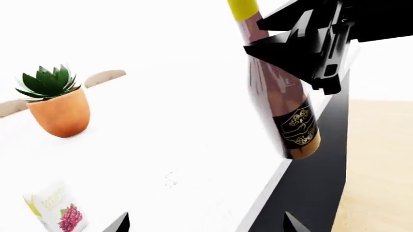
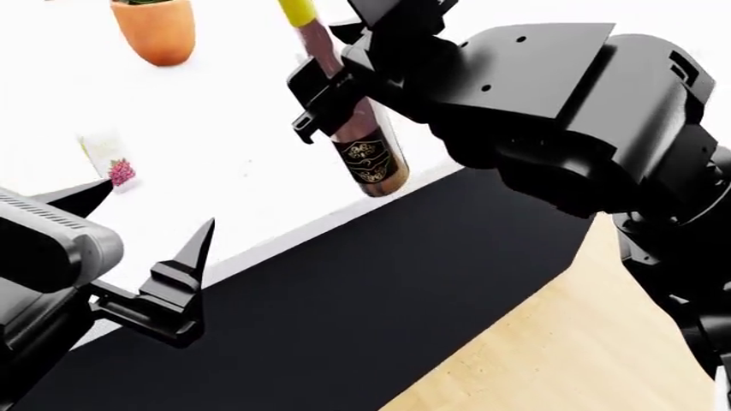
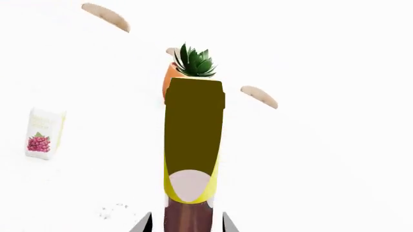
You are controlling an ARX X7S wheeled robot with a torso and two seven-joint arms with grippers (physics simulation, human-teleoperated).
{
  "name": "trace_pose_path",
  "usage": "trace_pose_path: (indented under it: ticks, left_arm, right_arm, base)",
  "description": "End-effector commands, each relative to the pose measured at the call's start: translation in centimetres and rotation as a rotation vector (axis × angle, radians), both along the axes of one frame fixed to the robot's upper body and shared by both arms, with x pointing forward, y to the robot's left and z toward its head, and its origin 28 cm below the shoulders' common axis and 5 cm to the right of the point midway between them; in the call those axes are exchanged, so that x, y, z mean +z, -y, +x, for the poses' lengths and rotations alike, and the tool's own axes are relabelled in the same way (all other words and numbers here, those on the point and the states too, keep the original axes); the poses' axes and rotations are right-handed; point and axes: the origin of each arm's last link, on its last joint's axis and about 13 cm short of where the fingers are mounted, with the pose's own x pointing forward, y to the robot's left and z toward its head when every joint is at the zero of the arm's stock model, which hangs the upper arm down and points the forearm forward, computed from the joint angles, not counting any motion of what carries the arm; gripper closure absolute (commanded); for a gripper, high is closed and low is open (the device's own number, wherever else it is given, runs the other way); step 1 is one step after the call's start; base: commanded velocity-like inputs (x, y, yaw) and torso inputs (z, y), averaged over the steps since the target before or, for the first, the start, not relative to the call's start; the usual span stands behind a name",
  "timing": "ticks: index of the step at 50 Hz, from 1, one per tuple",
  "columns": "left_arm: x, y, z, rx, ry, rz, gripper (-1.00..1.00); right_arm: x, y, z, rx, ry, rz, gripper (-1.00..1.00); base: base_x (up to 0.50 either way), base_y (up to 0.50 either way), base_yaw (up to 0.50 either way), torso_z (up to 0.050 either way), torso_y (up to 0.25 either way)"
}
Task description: Move the drinks to the dining counter.
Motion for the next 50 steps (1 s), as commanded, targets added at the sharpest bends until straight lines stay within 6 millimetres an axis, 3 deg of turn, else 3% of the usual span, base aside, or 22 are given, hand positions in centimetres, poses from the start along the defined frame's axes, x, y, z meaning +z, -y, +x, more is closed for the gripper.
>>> trace_pose_path:
  ticks: [1,29,32,50]
  left_arm:
    - [-0.1,0.0,0.0,0.0,-0.002,0.001,-1.0]
    - [0.0,0.0,0.0,0.002,-0.004,0.002,-1.0]
    - [-0.2,-0.1,0.1,0.002,-0.007,-0.001,-1.0]
    - [-0.6,-0.3,-0.1,0.009,-0.015,-0.007,-1.0]
  right_arm:
    - [1.6,0.8,0.2,-0.084,0.127,0.004,1.0]
    - [1.9,1.0,0.4,-0.085,0.117,0.046,1.0]
    - [2.0,1.2,0.6,-0.096,0.09,0.123,1.0]
    - [1.6,1.4,1.8,-0.157,0.089,0.16,1.0]
  base:
    - [0.0,0.0,0.5,0.0,0.011]
    - [0.0,0.0,0.5,0.001,0.003]
    - [-0.03,-0.07,0.0,0.003,0.003]
    - [0.0,0.0,0.0,0.001,0.003]
